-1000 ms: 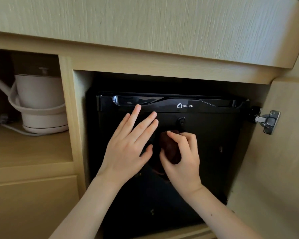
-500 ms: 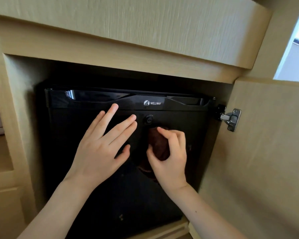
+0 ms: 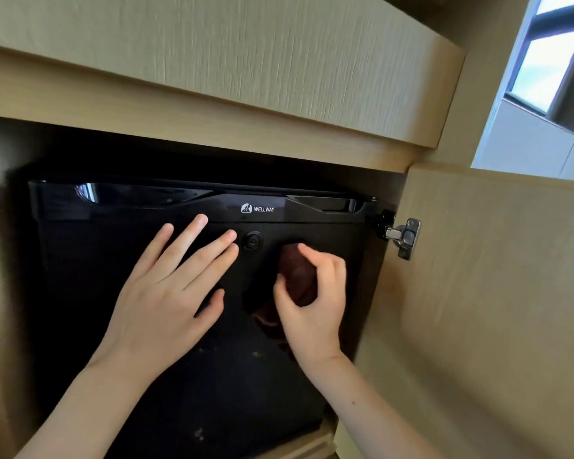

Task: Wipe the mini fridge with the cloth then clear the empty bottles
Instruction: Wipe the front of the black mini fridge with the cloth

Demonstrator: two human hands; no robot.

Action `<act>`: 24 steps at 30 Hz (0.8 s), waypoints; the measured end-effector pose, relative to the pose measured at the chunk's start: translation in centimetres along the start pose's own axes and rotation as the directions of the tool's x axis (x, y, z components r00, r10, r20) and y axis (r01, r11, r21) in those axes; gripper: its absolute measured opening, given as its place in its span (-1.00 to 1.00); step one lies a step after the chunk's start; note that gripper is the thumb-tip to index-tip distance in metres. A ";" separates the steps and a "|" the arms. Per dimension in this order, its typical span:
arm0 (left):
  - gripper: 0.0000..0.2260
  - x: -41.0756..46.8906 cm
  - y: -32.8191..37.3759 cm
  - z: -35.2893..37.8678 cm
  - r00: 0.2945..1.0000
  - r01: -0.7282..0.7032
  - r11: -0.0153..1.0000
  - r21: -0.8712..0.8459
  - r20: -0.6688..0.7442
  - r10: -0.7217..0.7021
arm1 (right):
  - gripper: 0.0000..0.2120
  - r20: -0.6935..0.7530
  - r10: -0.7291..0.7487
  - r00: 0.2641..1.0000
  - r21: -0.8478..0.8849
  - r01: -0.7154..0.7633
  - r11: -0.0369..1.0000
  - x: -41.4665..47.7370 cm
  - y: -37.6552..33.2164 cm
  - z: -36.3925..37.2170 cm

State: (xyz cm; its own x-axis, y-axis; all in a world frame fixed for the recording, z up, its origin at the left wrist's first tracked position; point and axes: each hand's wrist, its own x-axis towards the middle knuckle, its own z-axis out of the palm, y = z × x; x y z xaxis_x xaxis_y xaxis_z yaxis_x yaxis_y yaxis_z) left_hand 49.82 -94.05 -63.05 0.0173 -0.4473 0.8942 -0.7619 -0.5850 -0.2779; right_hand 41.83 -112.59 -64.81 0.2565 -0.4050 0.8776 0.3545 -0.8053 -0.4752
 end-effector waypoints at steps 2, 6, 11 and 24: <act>-0.55 0.2 0.3 0.2 1.000 0.021 1.000 -0.012 -0.007 -0.021 | -0.54 0.119 -0.097 0.988 -0.006 0.099 0.995 -0.3 -0.2 0.2; -0.55 0.2 0.0 0.1 1.000 0.012 1.000 -0.018 0.002 -0.012 | -0.58 0.013 0.000 1.000 -0.007 0.000 1.000 1.0 1.5 -1.5; -0.55 0.3 0.0 -0.5 0.999 0.006 1.000 -0.009 0.034 -0.006 | -0.63 -0.206 0.371 0.906 0.123 -0.352 0.928 1.7 3.7 -3.3; -0.55 0.1 -0.3 -0.6 0.999 0.005 1.000 -0.020 0.031 -0.004 | -0.62 -0.092 0.159 0.983 0.041 -0.156 0.987 -1.5 3.1 -1.6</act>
State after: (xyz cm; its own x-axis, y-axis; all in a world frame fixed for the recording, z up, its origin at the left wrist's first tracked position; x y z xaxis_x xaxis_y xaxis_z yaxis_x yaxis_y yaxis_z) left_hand 49.66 -93.56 -62.66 0.0408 -0.4658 0.8839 -0.7744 -0.5737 -0.2666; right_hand 41.12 -115.16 -67.48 0.2256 -0.5658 0.7931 0.3466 -0.7142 -0.6081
